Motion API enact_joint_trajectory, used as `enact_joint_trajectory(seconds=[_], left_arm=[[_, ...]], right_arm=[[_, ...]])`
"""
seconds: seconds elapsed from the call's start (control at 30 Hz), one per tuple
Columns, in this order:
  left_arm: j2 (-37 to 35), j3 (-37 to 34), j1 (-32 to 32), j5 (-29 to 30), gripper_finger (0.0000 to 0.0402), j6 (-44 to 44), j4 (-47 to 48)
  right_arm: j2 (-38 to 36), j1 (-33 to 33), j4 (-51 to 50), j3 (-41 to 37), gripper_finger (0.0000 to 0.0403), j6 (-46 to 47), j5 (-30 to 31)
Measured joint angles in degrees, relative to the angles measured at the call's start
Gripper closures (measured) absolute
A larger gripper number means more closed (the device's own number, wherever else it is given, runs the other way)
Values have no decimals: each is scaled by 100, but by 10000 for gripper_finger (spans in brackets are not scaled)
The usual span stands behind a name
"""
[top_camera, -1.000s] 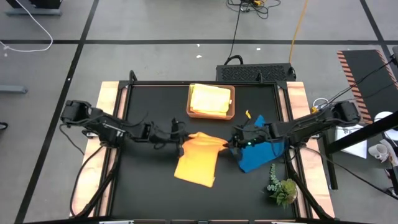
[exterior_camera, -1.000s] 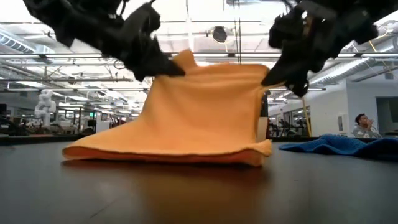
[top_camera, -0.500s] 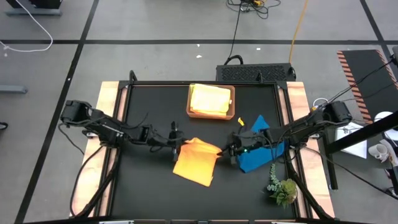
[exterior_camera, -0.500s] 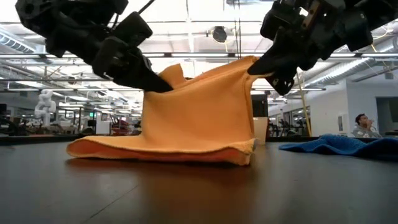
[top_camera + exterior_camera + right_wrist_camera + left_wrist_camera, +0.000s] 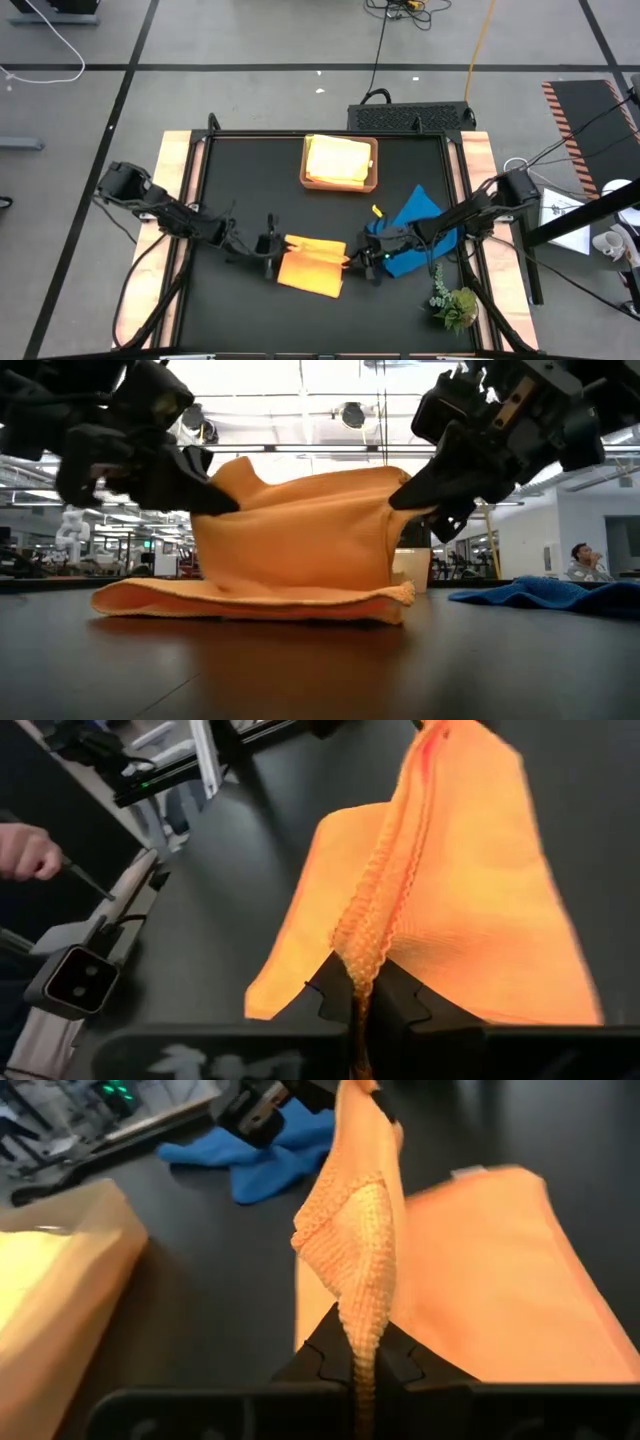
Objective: Fold microfiber towels
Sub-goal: Fold the orange microfiber cloth
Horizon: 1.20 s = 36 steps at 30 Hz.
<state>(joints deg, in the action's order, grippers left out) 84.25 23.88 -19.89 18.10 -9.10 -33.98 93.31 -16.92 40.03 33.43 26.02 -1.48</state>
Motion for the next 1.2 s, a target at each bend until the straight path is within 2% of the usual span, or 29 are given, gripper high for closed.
enact_joint_trajectory(seconds=[0.13,0.37,0.53,0.6,0.77,0.87,1.07,1.2], left_arm=[[105,-13,-147,-182,383,26,62],[353,-22,-318,-280,339,695,90],[404,-20,-474,-782,309,1208,1],[404,-20,-589,-944,299,1447,1],[404,-17,-1007,-1116,277,1677,-3],[399,-13,-1175,-1095,265,1743,-87],[378,-4,-1252,-1108,233,1866,-599],[335,42,-1244,-1085,198,1852,-598]], right_arm=[[489,-9,484,52,386,7,-363],[1037,-131,347,649,329,-131,-962],[818,-109,-14,713,280,-144,-904],[637,-88,-238,713,267,-146,-686],[183,36,-894,713,258,-190,176],[77,209,-1069,715,257,-135,416],[130,638,-1117,715,254,-100,62],[127,896,-1073,715,237,-150,-193]])
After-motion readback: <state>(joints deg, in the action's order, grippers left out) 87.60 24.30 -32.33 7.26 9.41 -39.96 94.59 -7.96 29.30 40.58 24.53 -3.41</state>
